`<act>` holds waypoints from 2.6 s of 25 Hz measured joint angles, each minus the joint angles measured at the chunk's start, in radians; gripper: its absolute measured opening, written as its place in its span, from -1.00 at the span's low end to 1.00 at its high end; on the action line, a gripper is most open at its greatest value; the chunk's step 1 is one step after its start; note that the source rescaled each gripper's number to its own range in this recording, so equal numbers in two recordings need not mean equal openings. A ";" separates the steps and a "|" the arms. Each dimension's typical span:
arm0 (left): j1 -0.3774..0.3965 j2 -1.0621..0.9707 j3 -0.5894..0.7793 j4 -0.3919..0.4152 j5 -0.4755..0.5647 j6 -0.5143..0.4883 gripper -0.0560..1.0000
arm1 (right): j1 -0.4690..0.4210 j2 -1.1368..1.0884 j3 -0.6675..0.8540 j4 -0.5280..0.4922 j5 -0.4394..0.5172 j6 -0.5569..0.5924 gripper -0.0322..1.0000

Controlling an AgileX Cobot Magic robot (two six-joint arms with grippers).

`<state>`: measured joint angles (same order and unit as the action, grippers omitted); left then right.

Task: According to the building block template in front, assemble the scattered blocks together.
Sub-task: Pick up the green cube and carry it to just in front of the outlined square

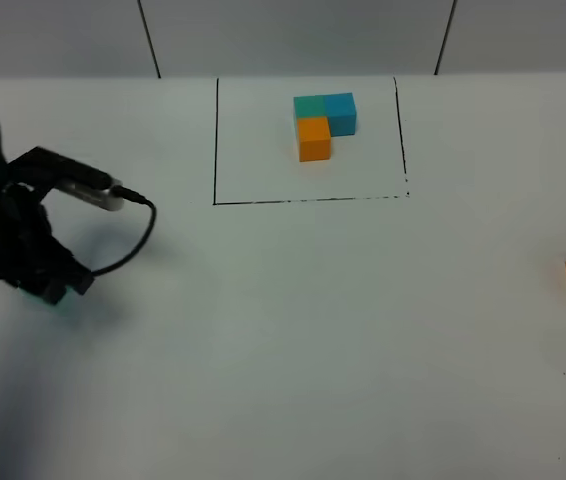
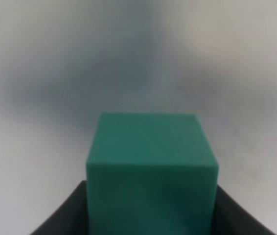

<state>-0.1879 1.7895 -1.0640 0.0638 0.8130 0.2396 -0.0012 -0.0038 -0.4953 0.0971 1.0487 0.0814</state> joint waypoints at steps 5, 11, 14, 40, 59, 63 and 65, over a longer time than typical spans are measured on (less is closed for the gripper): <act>-0.155 0.126 -0.254 0.003 0.174 0.219 -0.88 | 0.000 0.000 0.000 0.000 0.000 0.000 0.31; -0.292 0.295 -0.615 0.007 0.368 0.347 -0.88 | 0.000 0.000 0.000 0.000 0.000 0.000 0.31; -0.339 0.378 -0.767 0.007 0.381 0.401 -0.88 | 0.000 0.000 0.000 0.000 0.000 0.000 0.31; -0.471 0.670 -0.990 0.006 0.382 0.590 -0.88 | 0.000 0.000 0.000 0.000 0.000 0.000 0.31; -0.471 0.670 -0.993 0.006 0.316 0.595 -0.88 | 0.000 0.000 0.000 0.000 0.000 0.000 0.31; -0.471 0.670 -0.993 0.006 0.316 0.595 -0.88 | 0.000 0.000 0.000 0.000 0.000 0.000 0.31; -0.471 0.670 -0.993 0.006 0.314 0.595 -0.84 | 0.000 0.000 0.000 0.000 0.000 0.000 0.31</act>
<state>-0.6587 2.4599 -2.0574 0.0699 1.1274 0.8348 -0.0012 -0.0038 -0.4953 0.0971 1.0487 0.0814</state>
